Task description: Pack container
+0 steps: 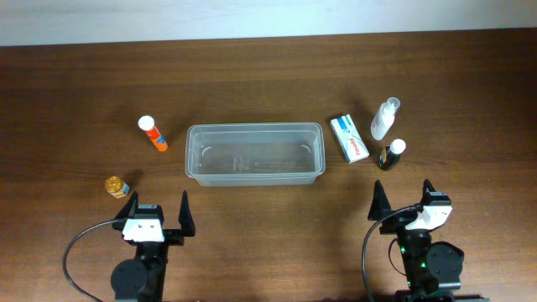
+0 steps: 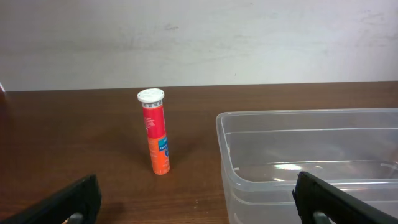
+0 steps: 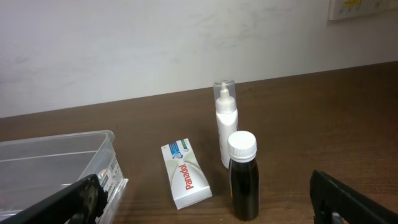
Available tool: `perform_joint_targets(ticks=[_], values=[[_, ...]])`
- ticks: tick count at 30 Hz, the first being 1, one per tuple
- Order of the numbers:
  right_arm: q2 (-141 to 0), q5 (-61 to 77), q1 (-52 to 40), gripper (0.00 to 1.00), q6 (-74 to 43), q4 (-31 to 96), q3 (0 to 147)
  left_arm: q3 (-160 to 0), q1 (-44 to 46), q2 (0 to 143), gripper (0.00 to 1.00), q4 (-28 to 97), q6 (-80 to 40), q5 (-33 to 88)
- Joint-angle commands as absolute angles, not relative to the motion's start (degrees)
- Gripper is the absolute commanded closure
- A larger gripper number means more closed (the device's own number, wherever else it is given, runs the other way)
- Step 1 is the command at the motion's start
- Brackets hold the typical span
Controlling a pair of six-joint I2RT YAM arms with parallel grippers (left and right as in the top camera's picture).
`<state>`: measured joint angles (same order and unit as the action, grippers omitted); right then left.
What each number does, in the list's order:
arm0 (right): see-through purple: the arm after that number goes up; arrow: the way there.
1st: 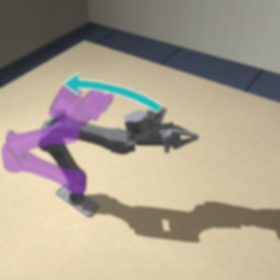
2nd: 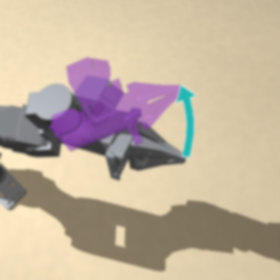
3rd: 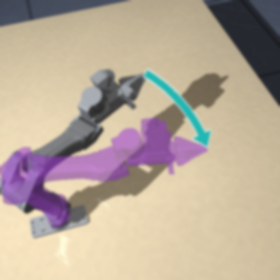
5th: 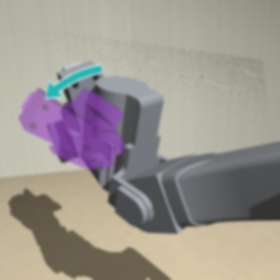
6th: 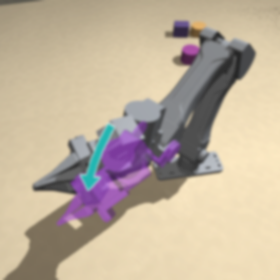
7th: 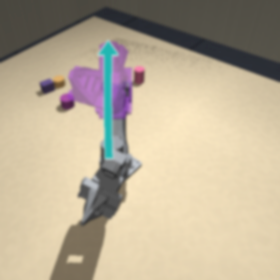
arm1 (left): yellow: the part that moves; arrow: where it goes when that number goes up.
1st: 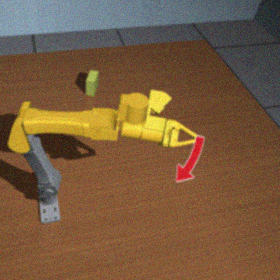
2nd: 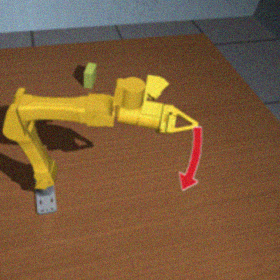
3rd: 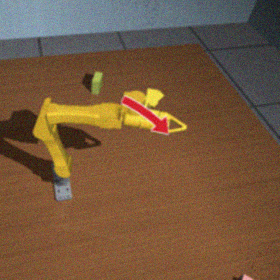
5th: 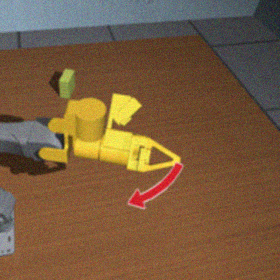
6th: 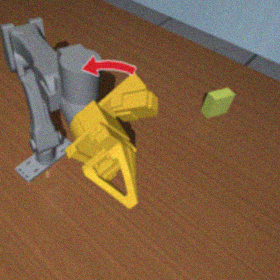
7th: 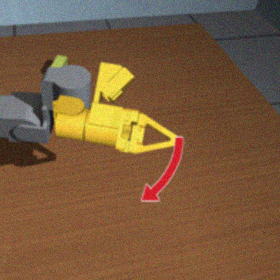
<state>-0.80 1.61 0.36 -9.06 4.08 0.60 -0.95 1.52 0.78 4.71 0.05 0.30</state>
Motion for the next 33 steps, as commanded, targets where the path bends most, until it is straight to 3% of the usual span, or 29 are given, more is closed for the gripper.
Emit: perform_joint_targets(ticks=[1,33], values=[[-0.25,1.74,0.82,0.02,-9.08,4.34,0.32,-0.51,1.32,0.36,0.01,4.67,0.93,1.13],[-0.25,0.01,0.82,0.02,-9.08,-1.28,0.32,-0.51,1.32,0.36,0.01,4.67,0.93,1.13]])
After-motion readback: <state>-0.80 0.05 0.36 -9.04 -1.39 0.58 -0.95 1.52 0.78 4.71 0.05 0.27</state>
